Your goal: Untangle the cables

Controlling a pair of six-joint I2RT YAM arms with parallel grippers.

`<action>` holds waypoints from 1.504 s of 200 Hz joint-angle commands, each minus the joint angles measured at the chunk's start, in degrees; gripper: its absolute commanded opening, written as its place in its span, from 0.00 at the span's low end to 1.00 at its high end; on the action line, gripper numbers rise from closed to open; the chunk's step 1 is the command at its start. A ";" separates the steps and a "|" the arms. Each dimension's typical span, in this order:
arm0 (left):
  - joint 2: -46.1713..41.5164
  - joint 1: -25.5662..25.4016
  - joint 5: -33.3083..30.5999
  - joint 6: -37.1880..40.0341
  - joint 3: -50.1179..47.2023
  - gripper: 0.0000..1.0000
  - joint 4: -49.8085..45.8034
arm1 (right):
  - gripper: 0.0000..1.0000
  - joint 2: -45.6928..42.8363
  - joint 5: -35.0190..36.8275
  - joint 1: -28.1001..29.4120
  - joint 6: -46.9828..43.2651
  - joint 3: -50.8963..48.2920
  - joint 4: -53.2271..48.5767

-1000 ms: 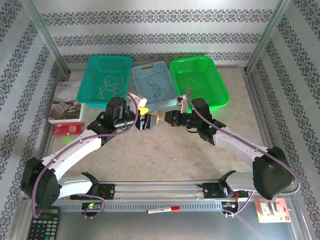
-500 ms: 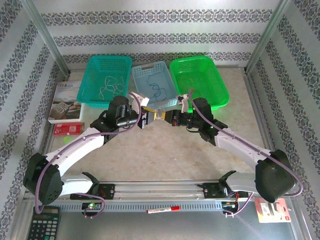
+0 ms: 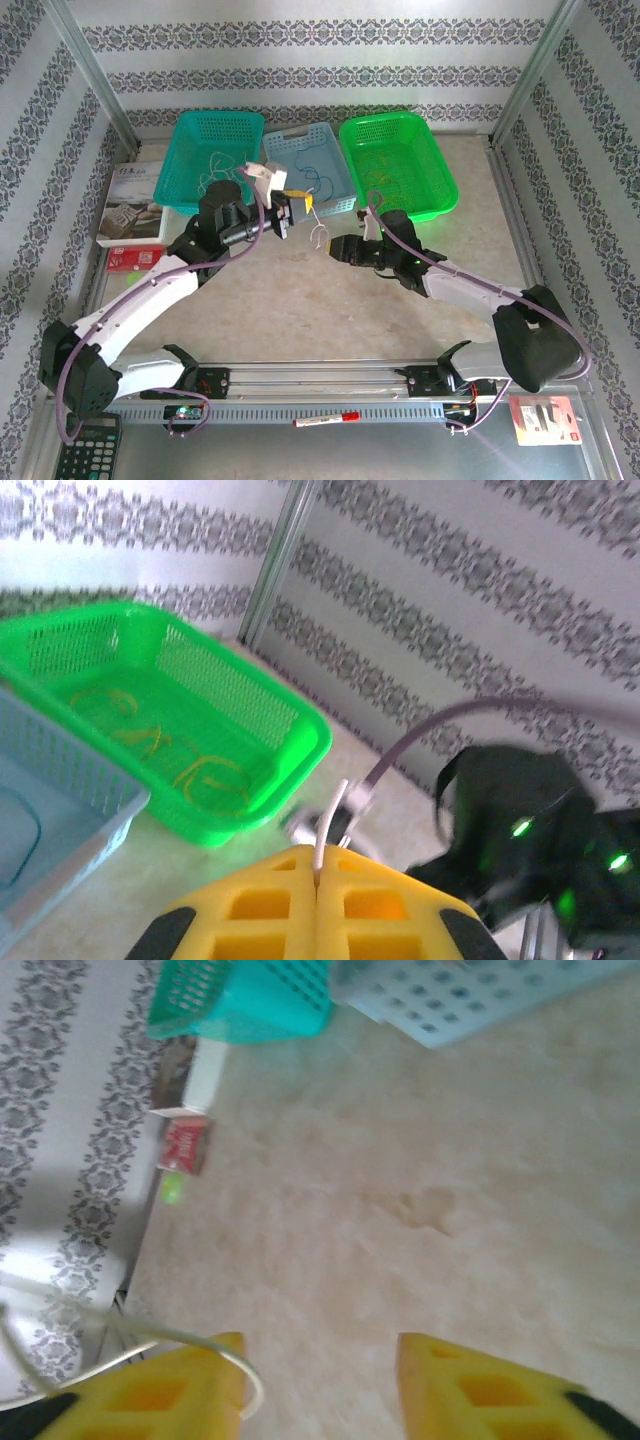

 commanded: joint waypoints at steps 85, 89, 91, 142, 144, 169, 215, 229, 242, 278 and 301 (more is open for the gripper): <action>1.95 -0.48 2.24 -2.79 9.43 0.00 -3.08 | 0.71 -23.56 9.66 -1.82 -12.49 0.95 -14.65; 1.96 -0.32 1.71 -2.33 10.02 0.00 -3.90 | 0.72 -23.79 9.58 -1.91 -12.73 1.21 -15.09; 1.95 -0.23 1.37 -2.06 10.28 0.00 -4.30 | 0.72 -23.86 9.64 -2.00 -12.82 1.24 -15.35; 4.83 10.47 -1.15 2.63 22.06 0.00 -13.69 | 0.74 -22.44 10.95 -2.35 -12.34 -2.55 -15.54; 5.10 11.23 -0.99 2.63 22.54 0.00 -13.82 | 0.74 -22.42 11.08 -2.36 -12.33 -2.82 -15.44; 8.79 19.49 -0.54 4.12 28.64 0.00 -16.63 | 0.74 -21.78 12.96 -2.58 -12.46 -5.93 -15.45; 18.52 28.68 -4.83 9.39 37.18 0.00 -19.04 | 0.74 -25.41 13.82 -3.87 -11.75 -8.36 -17.46; 21.97 30.53 -6.73 10.62 38.69 0.00 -19.11 | 0.75 -27.15 13.74 -4.81 -11.89 -8.16 -19.00; 25.04 31.73 -7.81 11.51 39.68 0.00 -19.55 | 0.75 -28.68 13.26 -5.95 -12.33 -7.74 -20.62; 30.98 34.58 -10.19 13.96 37.13 0.00 -19.74 | 0.75 -31.25 11.96 -8.69 -13.44 -6.33 -23.85; 31.44 36.13 -7.75 13.69 32.02 0.35 -17.89 | 0.76 -31.27 11.85 -9.94 -15.08 -5.14 -25.67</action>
